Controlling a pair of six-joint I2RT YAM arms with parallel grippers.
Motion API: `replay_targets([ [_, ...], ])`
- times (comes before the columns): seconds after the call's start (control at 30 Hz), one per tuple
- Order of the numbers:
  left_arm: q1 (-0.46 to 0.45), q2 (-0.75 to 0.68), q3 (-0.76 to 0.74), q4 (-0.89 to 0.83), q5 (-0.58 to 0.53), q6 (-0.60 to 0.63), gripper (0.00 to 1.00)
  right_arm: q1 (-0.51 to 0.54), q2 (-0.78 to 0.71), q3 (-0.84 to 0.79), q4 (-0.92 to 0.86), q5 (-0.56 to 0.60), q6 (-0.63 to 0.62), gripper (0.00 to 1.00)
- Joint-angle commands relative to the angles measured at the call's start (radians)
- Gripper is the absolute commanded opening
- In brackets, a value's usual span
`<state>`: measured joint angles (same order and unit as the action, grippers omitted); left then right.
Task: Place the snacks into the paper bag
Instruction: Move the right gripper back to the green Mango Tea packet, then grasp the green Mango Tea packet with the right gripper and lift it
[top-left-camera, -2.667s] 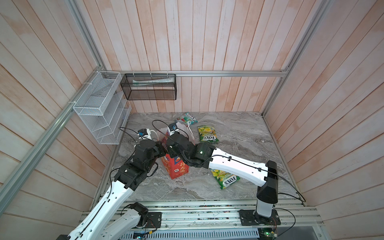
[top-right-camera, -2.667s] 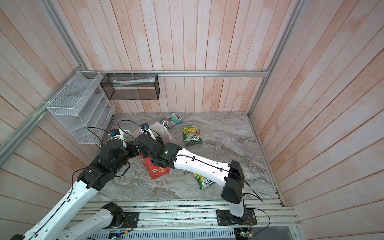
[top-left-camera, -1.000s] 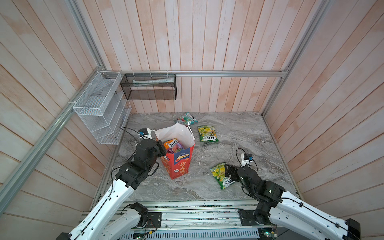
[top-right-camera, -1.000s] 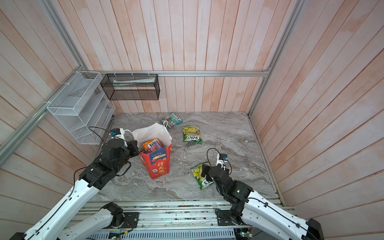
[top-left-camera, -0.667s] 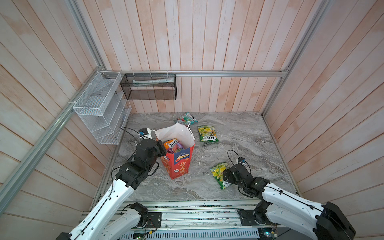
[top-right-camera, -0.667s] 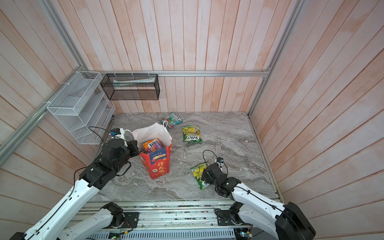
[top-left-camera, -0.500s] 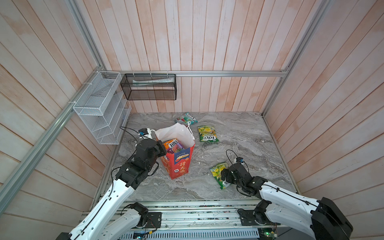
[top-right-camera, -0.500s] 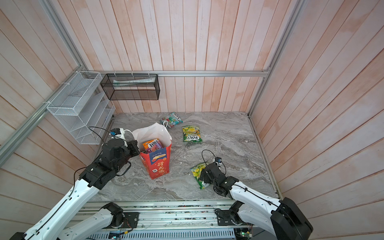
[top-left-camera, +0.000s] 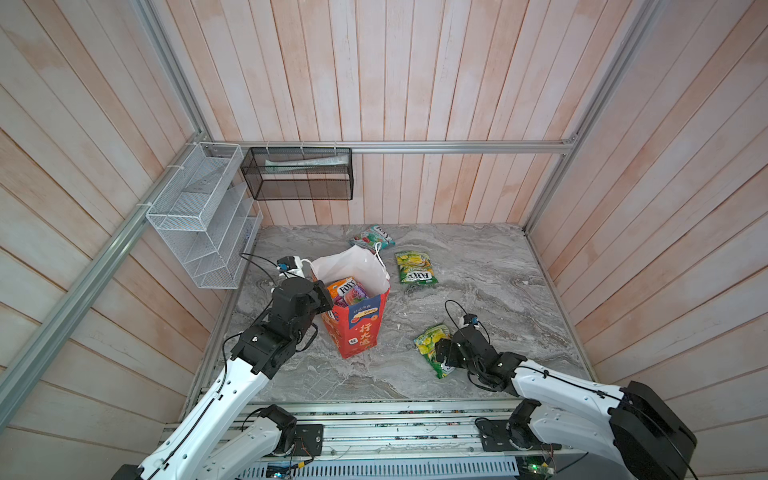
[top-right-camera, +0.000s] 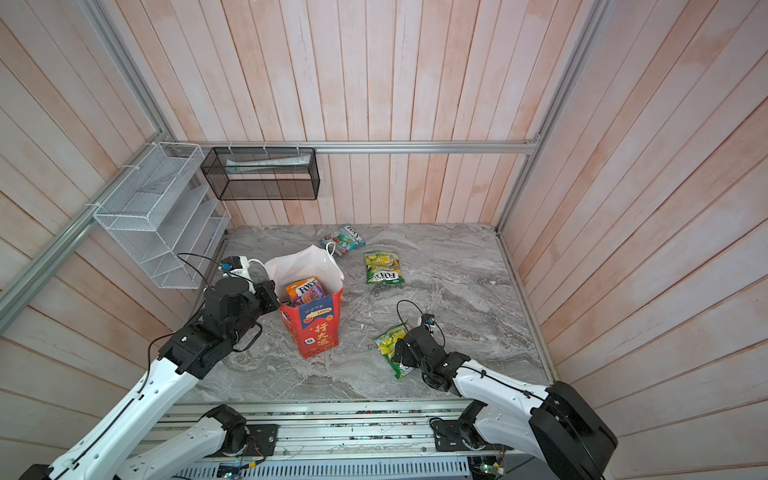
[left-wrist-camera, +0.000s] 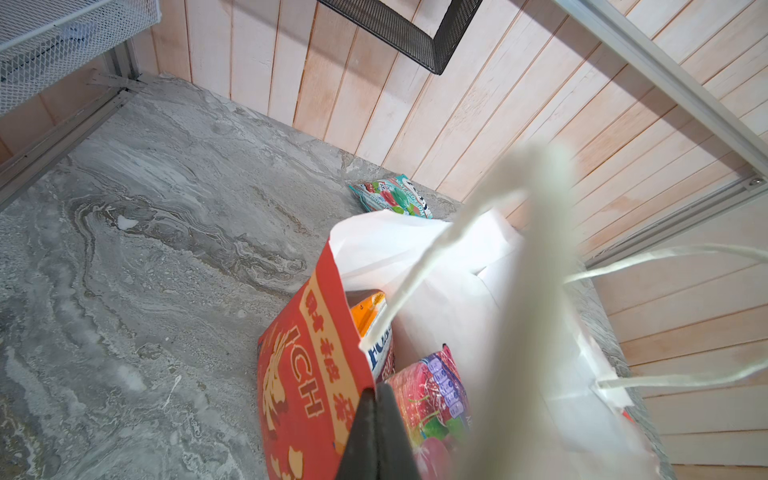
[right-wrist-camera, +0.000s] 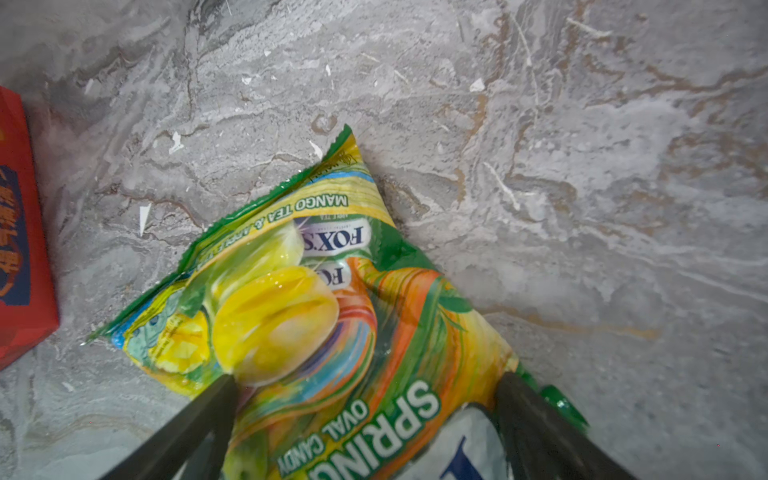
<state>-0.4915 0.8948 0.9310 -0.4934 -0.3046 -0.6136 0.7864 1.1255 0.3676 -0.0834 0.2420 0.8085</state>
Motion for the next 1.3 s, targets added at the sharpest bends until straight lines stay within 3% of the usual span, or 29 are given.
replay_targets([
  [0.0, 0.001, -0.003, 0.002, 0.029, -0.010, 0.005, 0.00, 0.059, 0.059, 0.043, -0.051, 0.033, -0.016, 0.98],
  [0.37, 0.001, -0.007, 0.000, 0.027, -0.007, 0.004, 0.00, 0.100, 0.206, 0.121, -0.100, 0.083, -0.022, 0.97],
  [0.53, 0.001, -0.005, 0.001, 0.027, -0.007, 0.004, 0.00, 0.099, 0.221, 0.119, -0.087, 0.076, -0.031, 0.88],
  [0.63, 0.001, -0.006, 0.002, 0.027, -0.004, 0.005, 0.00, 0.099, 0.230, 0.120, -0.076, 0.062, -0.044, 0.78],
  [0.8, 0.001, -0.011, 0.000, 0.029, -0.002, 0.005, 0.00, 0.100, 0.235, 0.125, -0.069, 0.038, -0.059, 0.52],
  [1.13, 0.001, -0.033, -0.005, 0.042, 0.028, 0.008, 0.00, 0.100, 0.132, 0.097, -0.049, 0.015, -0.087, 0.16],
  [1.27, 0.002, -0.025, 0.002, 0.036, 0.043, 0.009, 0.00, 0.102, 0.090, 0.091, -0.057, 0.017, -0.091, 0.15],
])
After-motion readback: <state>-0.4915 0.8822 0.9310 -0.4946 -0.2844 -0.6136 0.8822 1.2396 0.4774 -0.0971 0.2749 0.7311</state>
